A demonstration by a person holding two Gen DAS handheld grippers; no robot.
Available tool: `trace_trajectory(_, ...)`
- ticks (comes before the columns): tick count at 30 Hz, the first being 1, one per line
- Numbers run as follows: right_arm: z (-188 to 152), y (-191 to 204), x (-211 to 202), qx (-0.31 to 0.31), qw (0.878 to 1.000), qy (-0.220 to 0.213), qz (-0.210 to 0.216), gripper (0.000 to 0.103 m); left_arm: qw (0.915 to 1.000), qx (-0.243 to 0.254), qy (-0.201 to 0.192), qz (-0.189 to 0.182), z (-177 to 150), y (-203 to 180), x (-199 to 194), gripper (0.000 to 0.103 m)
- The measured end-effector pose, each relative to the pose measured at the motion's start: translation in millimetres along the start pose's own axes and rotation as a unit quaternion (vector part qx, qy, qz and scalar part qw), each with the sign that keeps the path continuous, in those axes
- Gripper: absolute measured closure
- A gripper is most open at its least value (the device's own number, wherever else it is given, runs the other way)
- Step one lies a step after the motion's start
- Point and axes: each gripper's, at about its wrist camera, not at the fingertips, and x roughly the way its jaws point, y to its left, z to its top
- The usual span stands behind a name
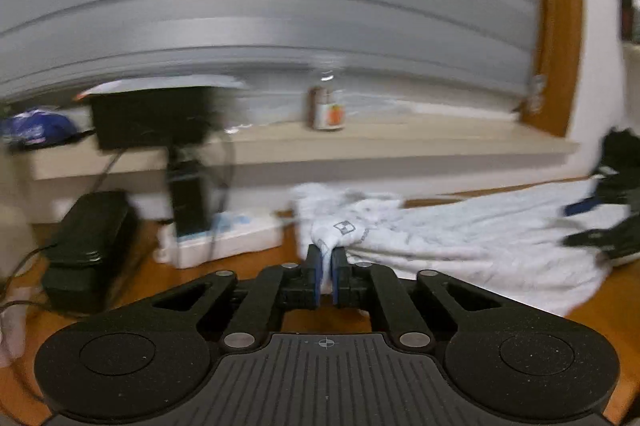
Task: Fold clothes
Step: 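Lay the lifted garment down and open both grippers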
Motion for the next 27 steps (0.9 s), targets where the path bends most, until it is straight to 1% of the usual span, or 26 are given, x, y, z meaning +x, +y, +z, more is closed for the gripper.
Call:
trace_trajectory(1,-3.7,-2.7,-2.9,0.004,1.0,0.0,-0.001,0.056,0.9999,0.0,0.008,0.008,-1.4,3.1,2.3,0.091)
trace_trajectory(3,-13.0,-11.5,-11.8,0.019,1.0,-0.001,-0.002,0.056,0.9991,0.01,0.029,0.027,-9.9,1.9,9.4,0.077)
trace_trajectory(4,-19.0,-16.4,-17.7,0.028,1.0,-0.002,-0.002,0.056,0.9986,0.016,0.038,0.033,-14.4,0.8,11.7,0.073)
trace_trajectory(5,-26.2,-21.5,-24.8,0.038,0.999,-0.002,-0.004,0.056,0.9985,0.016,0.041,0.032,-18.7,0.6,12.0,0.065)
trace_trajectory(6,-33.5,-26.5,-31.9,0.047,0.999,-0.001,-0.005,0.056,0.9988,0.013,0.035,0.031,-20.2,0.2,9.7,0.057)
trace_trajectory(7,-40.7,-31.6,-39.1,0.057,0.998,-0.001,-0.007,0.055,0.9991,0.01,0.03,0.029,-21.8,-0.2,7.4,0.054)
trace_trajectory(8,-49.2,-37.6,-46.0,0.068,0.998,-0.001,-0.009,0.055,0.9993,0.007,0.024,0.028,-23.3,-0.7,5.1,0.047)
trace_trajectory(9,-59.1,-44.6,-52.7,0.082,0.997,0.0,-0.012,0.055,0.9996,0.006,0.017,0.024,-20.9,-3.4,4.6,0.042)
trace_trajectory(10,-68.9,-52.2,-58.7,0.095,0.995,0.001,-0.016,0.054,0.9998,0.006,0.009,0.019,-18.5,-6.1,4.0,0.041)
trace_trajectory(12,-88.5,-67.4,-68.1,0.124,0.992,0.0,-0.023,0.051,0.9999,0.006,-0.011,-0.003,-10.3,-15.9,6.9,0.034)
trace_trajectory(16,-128.3,-91.2,-81.2,0.191,0.981,-0.006,-0.041,0.05,0.9986,0.034,-0.004,-0.041,9.7,-51.7,38.3,0.033)
trace_trajectory(19,-151.7,-101.1,-85.0,0.227,0.973,-0.009,-0.047,0.05,0.9949,0.064,0.04,-0.066,18.3,-84.4,79.9,0.034)
trace_trajectory(20,-156.7,-103.4,-84.9,0.233,0.971,-0.008,-0.051,0.049,0.9929,0.071,0.064,-0.071,17.9,-92.8,94.5,0.038)
trace_trajectory(21,-160.8,-105.7,-84.2,0.237,0.97,-0.007,-0.054,0.049,0.9907,0.077,0.084,-0.074,15.8,-99.1,105.5,0.043)
trace_trajectory(23,-168.6,-110.7,-82.2,0.245,0.968,-0.003,-0.06,0.045,0.9864,0.094,0.116,-0.07,10.2,-106.9,118.8,0.045)
trace_trajectory(25,-174.5,-116.9,-78.3,0.247,0.967,0.002,-0.066,0.044,0.9835,0.101,0.134,-0.068,3.0,-107.3,123.5,0.045)
trace_trajectory(27,-179.0,-121.4,-74.1,0.249,0.967,0.009,-0.06,0.044,0.9841,0.091,0.134,-0.072,-2.6,-104.1,120.5,0.046)
